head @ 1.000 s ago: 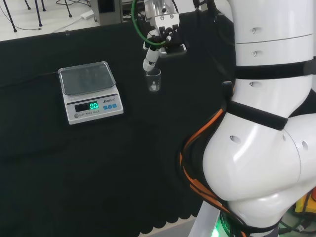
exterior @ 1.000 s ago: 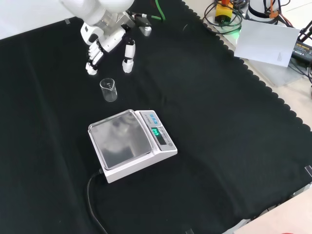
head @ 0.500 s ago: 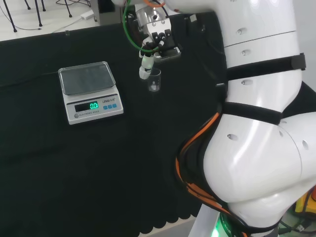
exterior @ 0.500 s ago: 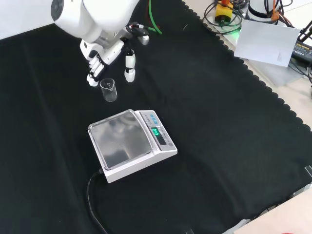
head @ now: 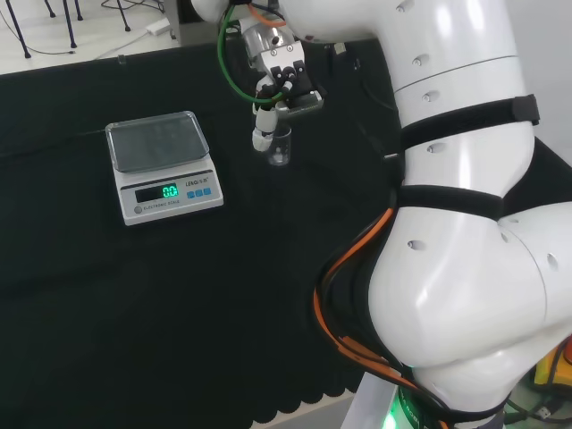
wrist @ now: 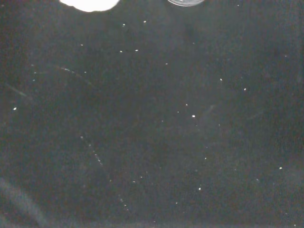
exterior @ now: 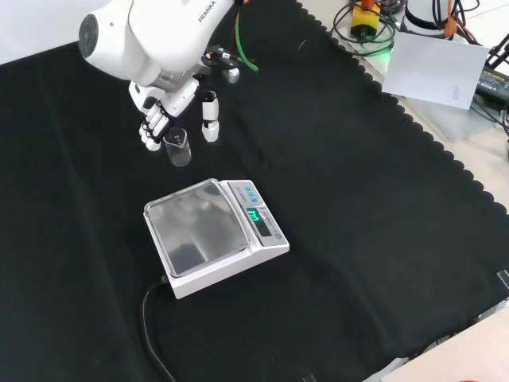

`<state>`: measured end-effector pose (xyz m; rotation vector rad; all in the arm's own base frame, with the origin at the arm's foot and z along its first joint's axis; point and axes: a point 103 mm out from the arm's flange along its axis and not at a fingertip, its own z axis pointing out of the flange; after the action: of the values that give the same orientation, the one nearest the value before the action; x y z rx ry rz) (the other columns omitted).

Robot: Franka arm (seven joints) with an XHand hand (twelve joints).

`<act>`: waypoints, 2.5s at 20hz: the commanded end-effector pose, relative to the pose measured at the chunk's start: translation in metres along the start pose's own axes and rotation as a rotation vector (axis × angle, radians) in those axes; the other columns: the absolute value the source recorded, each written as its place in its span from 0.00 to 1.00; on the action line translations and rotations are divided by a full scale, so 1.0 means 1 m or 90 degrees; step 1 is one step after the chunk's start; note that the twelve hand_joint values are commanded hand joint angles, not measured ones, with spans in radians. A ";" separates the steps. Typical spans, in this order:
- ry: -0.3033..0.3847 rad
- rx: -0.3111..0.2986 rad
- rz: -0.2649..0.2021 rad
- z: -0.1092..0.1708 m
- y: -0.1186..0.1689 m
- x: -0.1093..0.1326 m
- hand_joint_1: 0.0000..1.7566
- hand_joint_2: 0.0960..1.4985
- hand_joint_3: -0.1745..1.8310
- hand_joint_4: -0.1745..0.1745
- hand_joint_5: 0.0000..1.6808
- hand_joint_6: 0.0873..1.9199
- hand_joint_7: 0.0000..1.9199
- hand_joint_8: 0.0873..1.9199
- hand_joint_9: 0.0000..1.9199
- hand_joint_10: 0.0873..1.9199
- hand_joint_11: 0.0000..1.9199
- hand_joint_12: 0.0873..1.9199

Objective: Pick up the beaker.

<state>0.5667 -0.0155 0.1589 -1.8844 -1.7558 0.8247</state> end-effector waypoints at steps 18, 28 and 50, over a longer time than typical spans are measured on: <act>0.039 -0.056 -0.017 0.012 0.005 -0.007 0.47 0.57 0.00 0.47 0.05 0.00 0.00 0.00 0.00 0.00 0.01 0.00; -0.001 -0.077 -0.017 0.021 0.016 0.003 0.48 0.57 0.00 0.44 0.12 0.00 0.03 0.00 0.00 0.33 0.00 0.52; -0.031 -0.161 -0.009 0.030 0.021 0.008 0.68 0.70 0.00 0.38 0.39 0.49 0.15 0.42 0.36 0.43 0.28 0.66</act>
<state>0.5596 -0.0118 0.1184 -1.9959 -1.9457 0.7195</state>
